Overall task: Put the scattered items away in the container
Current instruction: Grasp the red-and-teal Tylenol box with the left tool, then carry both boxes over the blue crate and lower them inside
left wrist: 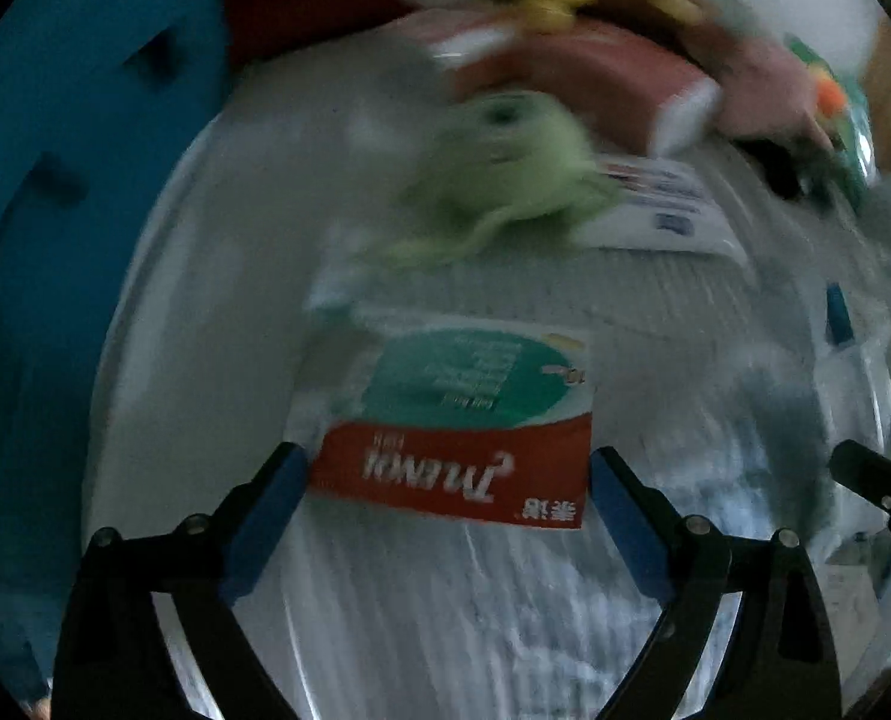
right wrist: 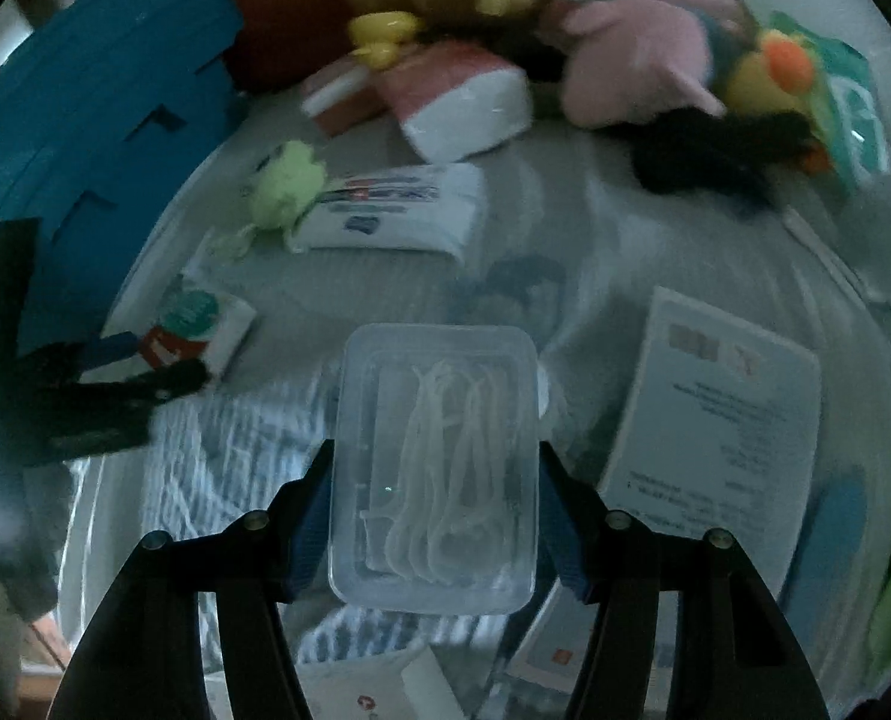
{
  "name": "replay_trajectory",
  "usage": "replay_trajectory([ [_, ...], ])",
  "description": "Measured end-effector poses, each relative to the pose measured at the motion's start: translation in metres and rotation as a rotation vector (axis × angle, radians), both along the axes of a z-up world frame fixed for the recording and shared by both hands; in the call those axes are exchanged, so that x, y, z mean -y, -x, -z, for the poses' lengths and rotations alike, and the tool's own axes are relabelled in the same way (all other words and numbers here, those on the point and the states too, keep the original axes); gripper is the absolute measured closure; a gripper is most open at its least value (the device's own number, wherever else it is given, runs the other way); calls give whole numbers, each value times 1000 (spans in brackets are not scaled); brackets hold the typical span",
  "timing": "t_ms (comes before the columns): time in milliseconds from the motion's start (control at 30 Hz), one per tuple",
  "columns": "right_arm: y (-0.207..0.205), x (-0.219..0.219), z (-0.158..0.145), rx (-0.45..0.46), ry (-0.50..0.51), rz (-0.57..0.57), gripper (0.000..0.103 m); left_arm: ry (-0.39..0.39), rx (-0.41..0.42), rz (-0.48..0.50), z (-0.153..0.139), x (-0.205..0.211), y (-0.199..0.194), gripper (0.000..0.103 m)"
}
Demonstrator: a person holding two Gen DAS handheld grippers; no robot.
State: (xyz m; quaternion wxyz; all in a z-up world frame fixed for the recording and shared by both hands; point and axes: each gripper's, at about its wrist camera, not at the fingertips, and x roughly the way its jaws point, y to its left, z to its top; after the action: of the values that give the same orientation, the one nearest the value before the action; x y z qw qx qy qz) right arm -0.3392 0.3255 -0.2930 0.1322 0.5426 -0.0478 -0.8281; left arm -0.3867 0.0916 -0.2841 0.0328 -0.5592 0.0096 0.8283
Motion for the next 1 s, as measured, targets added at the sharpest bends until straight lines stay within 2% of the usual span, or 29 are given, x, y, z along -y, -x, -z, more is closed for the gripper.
replay_trajectory([
  [100, 1, 10, -14, -14, -10, -78, 42, -64, -37, -71, -16, 13, -13, 8],
  [200, -1, 11, -31, -34, -13, -148, 42, -82, -59, -136, -26, 18, -22, 8],
  [367, 6, -2, -57, -90, 13, -181, 42, -100, -31, -297, -18, 28, -37, 8],
  [533, 22, 3, -42, -69, 18, -214, 42, -104, 1, -434, -13, 19, -19, 8],
  [667, 29, 6, -27, -43, 22, -262, 42, -34, 11, -507, -2, 4, -3, 8],
  [833, 48, 15, -10, -39, -12, -326, 42, -43, 16, -603, 17, -1, 4, 6],
  [867, 52, 17, -7, -36, -9, -337, 42, -35, 29, -610, 22, -2, 8, 6],
  [967, 59, 18, 0, -32, -11, -348, 42, 2, 2, -611, 29, -9, 15, 4],
  [1000, 62, 19, 2, -27, -8, -349, 42, 6, -7, -607, 29, -11, 15, 8],
])
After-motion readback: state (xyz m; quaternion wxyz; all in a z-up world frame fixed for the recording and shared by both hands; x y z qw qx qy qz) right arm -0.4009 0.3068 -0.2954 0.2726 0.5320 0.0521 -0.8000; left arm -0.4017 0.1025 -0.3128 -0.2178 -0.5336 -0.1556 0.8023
